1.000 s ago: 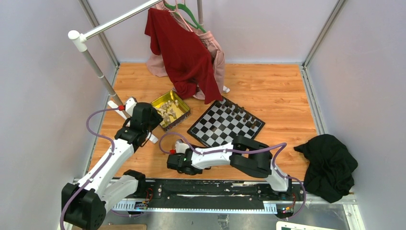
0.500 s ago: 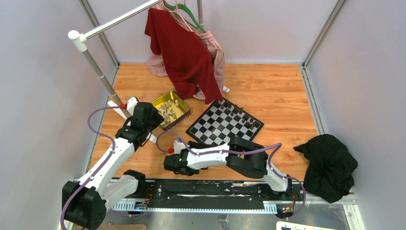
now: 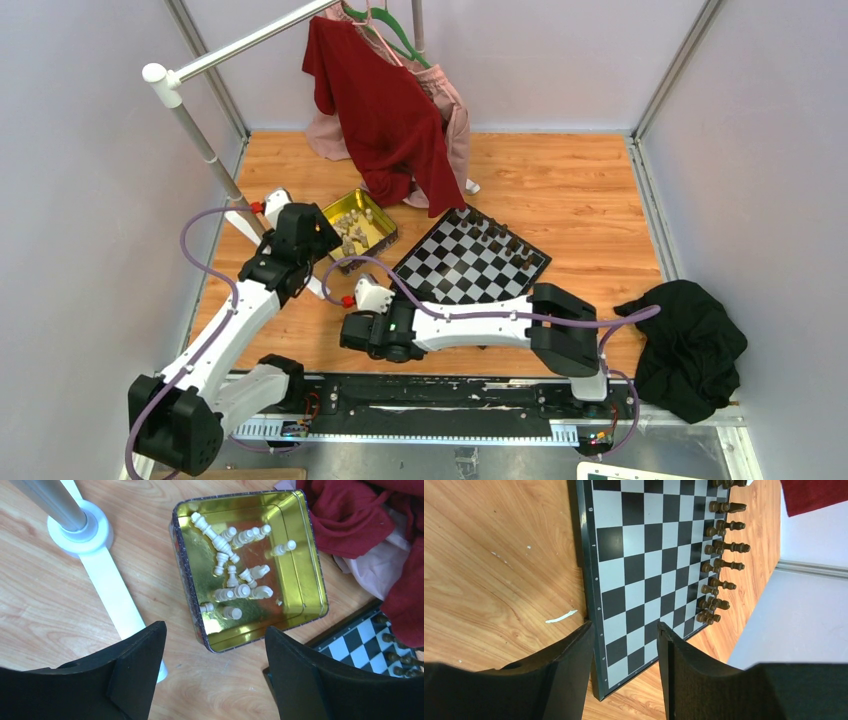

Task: Set up the chess pieces on the board
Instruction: Move the chessboard to the center of the board, then pick up the chess piece from the storage box.

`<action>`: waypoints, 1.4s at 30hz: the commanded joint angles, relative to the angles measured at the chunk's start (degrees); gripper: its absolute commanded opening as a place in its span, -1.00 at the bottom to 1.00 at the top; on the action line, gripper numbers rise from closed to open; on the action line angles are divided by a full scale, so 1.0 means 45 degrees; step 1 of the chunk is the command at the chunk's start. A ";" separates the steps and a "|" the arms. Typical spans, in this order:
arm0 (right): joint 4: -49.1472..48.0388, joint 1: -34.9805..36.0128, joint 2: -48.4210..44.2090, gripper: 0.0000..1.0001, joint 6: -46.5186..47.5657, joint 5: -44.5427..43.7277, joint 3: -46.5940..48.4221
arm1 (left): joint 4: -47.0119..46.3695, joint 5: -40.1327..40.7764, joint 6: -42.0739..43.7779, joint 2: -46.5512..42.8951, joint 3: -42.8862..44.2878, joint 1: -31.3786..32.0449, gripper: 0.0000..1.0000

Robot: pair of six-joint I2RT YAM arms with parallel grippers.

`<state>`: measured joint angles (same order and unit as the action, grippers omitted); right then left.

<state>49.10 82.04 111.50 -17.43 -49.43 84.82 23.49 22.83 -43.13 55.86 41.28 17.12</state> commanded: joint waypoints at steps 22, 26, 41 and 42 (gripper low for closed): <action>-0.4402 -0.6073 0.1818 -0.18 0.4899 0.9643 0.6741 | -0.0697 0.2183 0.0332 -0.0100 -0.0026 -0.0164 0.62; -0.4025 -0.6438 0.3309 -0.20 0.4850 1.0971 0.8420 | -0.0902 0.2344 -0.0014 -0.1530 -0.1040 -0.0158 0.62; -0.3899 -0.7038 0.5552 -0.31 0.4632 1.3509 0.9302 | -0.1251 0.2081 -0.0277 -0.2434 -0.1827 -0.0172 0.60; -0.3914 -0.7039 0.5715 -0.31 0.4649 1.3636 0.9388 | -0.1303 0.2039 -0.0278 -0.2364 -0.1846 -0.0160 0.60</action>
<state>30.94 50.78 134.45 2.90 7.81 124.46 20.32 31.46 -43.57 44.84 33.67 16.62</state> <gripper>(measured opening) 0.346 0.801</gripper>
